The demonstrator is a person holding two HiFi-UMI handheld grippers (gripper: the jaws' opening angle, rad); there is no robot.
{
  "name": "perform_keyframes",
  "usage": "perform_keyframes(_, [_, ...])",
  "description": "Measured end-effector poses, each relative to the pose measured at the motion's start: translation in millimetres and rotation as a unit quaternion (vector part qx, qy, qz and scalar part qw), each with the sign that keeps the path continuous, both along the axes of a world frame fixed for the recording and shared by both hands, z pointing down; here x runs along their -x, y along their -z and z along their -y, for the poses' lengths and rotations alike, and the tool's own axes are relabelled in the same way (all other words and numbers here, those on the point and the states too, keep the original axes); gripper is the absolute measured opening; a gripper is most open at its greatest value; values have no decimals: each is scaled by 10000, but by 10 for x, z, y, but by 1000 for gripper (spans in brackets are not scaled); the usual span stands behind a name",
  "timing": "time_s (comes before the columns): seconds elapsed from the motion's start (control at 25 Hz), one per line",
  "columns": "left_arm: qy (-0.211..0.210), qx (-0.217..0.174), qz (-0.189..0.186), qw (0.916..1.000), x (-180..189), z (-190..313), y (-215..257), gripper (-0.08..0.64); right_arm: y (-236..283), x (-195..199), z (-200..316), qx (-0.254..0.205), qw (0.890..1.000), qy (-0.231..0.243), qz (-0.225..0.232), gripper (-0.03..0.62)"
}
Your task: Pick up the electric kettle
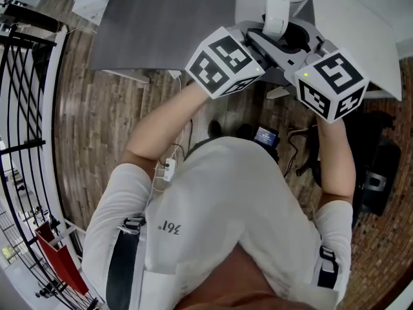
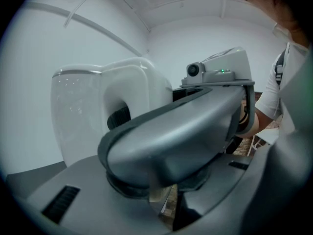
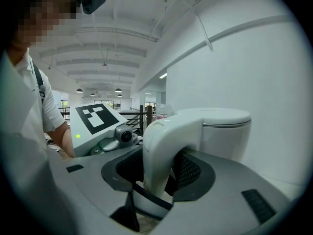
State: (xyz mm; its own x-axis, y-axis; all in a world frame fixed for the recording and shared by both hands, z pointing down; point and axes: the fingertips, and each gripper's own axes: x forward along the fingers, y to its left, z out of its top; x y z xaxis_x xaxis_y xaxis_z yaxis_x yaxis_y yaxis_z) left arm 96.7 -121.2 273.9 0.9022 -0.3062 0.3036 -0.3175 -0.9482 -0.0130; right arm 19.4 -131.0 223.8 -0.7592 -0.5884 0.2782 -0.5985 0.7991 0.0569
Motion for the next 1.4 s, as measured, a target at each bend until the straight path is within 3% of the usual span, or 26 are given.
perform_keyframes(0.52, [-264, -187, 40, 9995, -8, -242, 153, 95, 159, 30, -236, 19, 9996, 293, 46, 168])
perform_keyframes(0.8, [-676, -183, -329, 9970, -28, -486, 290, 112, 231, 65, -429, 39, 9978, 608, 263, 167])
perform_keyframes(1.12, [-620, -475, -193, 9968, 25, -499, 390, 114, 338, 113, -483, -25, 9969, 758, 227, 167])
perform_keyframes(1.4, [-646, -627, -60, 9959, 29, -716, 189, 114, 155, 112, -717, -131, 9961, 825, 286, 167])
